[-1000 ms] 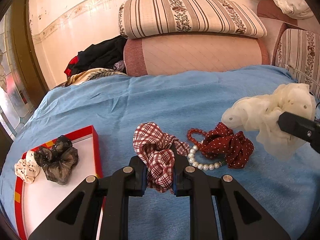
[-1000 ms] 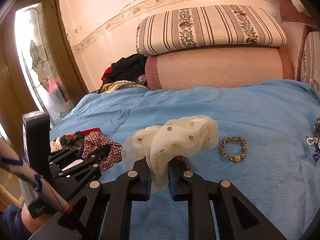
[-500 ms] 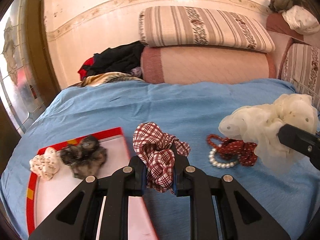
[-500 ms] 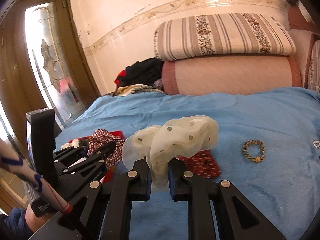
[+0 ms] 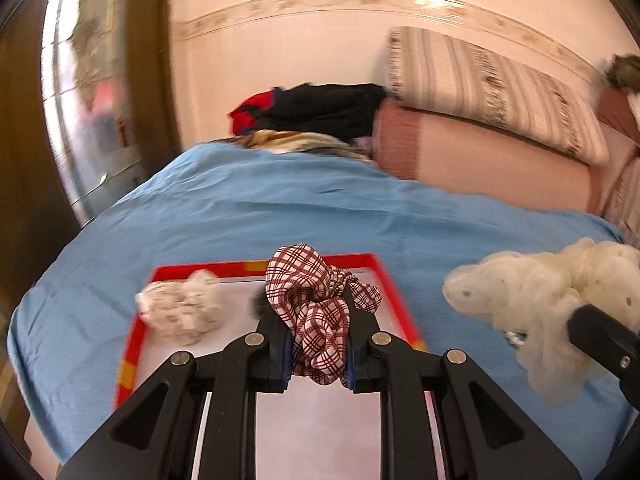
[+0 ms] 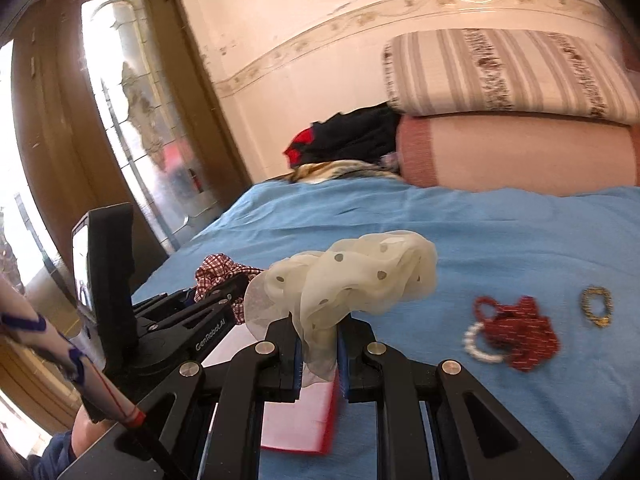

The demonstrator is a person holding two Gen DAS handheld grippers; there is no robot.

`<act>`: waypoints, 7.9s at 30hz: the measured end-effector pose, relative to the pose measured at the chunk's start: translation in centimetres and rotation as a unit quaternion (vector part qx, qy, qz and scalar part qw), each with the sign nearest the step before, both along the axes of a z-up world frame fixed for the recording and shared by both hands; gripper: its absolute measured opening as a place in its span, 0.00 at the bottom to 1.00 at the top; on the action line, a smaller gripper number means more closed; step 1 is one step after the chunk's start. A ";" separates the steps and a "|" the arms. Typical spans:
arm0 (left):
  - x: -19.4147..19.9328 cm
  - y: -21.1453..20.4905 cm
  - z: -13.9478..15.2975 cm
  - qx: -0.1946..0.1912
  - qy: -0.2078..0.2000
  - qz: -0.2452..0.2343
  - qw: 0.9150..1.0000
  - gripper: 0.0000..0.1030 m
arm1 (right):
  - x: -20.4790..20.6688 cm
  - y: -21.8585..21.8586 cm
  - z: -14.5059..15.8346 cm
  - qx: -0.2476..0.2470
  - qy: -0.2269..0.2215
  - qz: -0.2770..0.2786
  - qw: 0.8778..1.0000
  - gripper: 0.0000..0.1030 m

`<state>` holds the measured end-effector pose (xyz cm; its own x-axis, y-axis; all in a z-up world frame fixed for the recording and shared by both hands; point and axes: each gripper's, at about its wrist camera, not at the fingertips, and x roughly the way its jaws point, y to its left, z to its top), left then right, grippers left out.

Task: Organize jewelry
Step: 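Carry both held scrunchies over the red-rimmed tray with both tools, then lower both scrunchies into the tray and open both tools, then grasp the red polka-dot scrunchie with the left tool while the right tool grasps the leopard-print hair tie, then carry the red scrunchie and leopard hair tie over the tray with both tools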

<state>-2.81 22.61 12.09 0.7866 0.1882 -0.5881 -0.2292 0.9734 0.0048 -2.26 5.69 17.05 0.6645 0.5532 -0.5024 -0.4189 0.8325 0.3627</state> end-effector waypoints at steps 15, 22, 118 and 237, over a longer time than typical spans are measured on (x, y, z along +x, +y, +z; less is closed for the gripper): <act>2.1 7.5 -4.7 -0.054 0.099 0.087 0.990 0.18 | 3.0 9.3 -4.9 -0.022 0.091 0.076 0.993 0.14; 2.9 8.1 -6.1 -0.060 0.126 0.103 0.985 0.19 | 5.0 10.8 -7.3 -0.038 0.134 0.080 0.987 0.14; 12.4 -26.9 -9.4 -0.070 0.202 -0.195 0.957 0.11 | 10.5 -27.8 -8.3 0.021 0.204 -0.205 0.957 0.14; -8.1 -1.4 -1.9 -0.040 -0.003 0.011 0.999 0.14 | -4.6 0.0 -2.1 -0.056 0.076 0.014 0.995 0.14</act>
